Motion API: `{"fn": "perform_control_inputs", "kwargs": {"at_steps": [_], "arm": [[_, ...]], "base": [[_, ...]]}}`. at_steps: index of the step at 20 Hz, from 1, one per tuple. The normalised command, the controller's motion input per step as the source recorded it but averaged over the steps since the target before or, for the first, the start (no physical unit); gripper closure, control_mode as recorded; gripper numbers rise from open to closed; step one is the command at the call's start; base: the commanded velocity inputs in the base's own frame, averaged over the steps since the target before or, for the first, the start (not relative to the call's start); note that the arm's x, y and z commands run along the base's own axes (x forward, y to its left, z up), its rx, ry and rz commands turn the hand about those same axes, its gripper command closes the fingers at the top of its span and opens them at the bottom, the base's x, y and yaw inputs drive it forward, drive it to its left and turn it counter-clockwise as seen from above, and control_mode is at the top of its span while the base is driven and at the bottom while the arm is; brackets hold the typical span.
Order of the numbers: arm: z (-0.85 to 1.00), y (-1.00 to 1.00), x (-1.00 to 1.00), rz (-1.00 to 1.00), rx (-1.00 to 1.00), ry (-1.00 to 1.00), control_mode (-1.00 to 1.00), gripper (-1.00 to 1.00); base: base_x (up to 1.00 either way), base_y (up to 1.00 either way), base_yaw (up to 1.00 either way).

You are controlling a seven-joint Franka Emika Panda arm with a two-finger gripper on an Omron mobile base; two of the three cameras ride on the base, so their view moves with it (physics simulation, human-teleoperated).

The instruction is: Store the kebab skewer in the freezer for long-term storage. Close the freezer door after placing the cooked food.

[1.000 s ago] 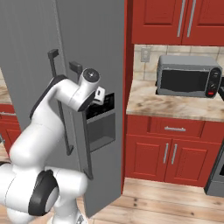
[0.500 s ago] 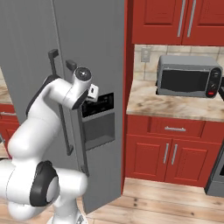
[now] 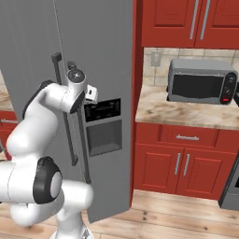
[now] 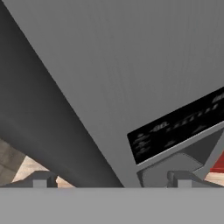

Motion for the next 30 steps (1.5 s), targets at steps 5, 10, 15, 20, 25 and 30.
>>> {"fn": "perform_control_inputs", "kwargs": {"at_steps": [5,10,15,20,25,30], "arm": [[0.0,0.0,0.54,-0.06,-0.04,0.0,-1.0,-1.0],[0.0,0.0,0.48,-0.06,-0.08,0.0,-1.0,-1.0],[0.0,0.0,0.46,-0.04,-0.04,0.0,-1.0,-1.0],[0.0,0.0,0.5,-0.06,-0.05,0.0,-1.0,-1.0],[0.0,0.0,0.39,-0.06,-0.03,0.0,-1.0,-1.0],[0.0,0.0,0.27,-0.06,-0.03,-0.01,-1.0,-1.0]], "base": [[0.0,0.0,0.0],[0.0,0.0,0.0],[0.0,0.0,0.0],[0.0,0.0,0.0],[0.0,0.0,0.0],[0.0,0.0,0.0]]}}
